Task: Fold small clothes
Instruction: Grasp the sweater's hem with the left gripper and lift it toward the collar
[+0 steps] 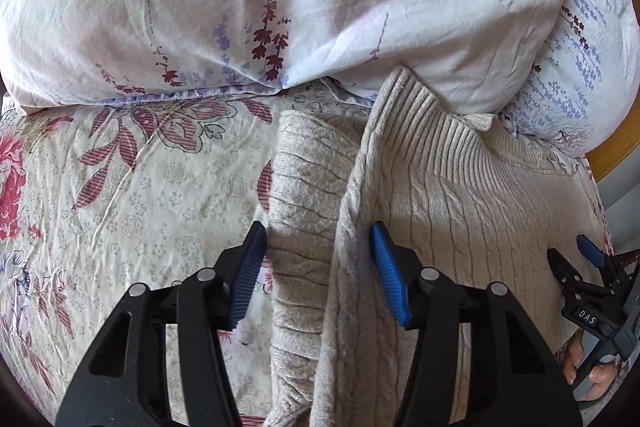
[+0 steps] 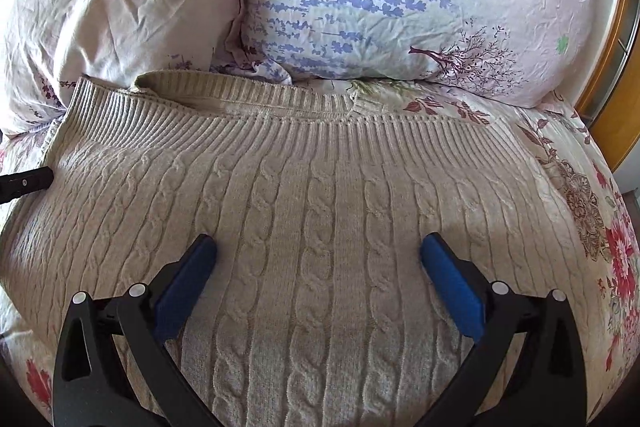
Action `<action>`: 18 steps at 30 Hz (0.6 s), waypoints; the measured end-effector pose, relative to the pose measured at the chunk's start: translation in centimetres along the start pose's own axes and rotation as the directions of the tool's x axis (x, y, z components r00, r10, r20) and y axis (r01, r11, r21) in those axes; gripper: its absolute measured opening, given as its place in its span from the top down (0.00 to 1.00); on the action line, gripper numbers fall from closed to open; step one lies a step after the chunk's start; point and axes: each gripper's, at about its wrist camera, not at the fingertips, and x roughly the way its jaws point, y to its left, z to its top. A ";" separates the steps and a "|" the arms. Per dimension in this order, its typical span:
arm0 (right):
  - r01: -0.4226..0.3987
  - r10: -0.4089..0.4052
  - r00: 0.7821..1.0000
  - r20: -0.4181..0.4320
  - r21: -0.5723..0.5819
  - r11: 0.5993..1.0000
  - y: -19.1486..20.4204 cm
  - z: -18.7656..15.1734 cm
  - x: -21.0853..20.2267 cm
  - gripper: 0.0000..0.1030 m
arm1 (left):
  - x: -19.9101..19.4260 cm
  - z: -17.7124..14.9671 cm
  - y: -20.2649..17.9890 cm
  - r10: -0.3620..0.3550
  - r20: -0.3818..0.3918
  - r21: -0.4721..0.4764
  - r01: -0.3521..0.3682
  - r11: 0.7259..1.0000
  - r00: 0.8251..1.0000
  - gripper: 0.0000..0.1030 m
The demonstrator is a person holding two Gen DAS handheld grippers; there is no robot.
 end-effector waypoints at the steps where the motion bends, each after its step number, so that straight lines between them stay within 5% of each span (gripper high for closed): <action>1: -0.001 0.001 1.000 -0.002 -0.004 1.000 0.0 0.0 0.0 0.01 | 0.1 0.0 0.1 -0.033 -0.006 -0.018 0.033 0.999 0.999 0.64; 3: 0.003 -0.003 1.000 -0.005 -0.014 1.000 0.1 0.1 0.0 0.01 | 0.3 0.2 0.5 -0.084 -0.009 -0.061 0.083 0.995 0.996 0.75; 9: 0.006 -0.006 1.000 0.004 -0.028 1.000 0.5 -0.1 -0.4 0.01 | -0.4 0.1 1.3 -0.166 0.022 -0.167 0.167 0.972 0.986 0.84; 18: 0.009 -0.008 1.000 0.012 -0.053 0.999 0.6 0.0 -0.3 0.01 | -5.1 1.4 -4.1 -0.412 0.117 -0.147 0.426 0.893 0.904 0.87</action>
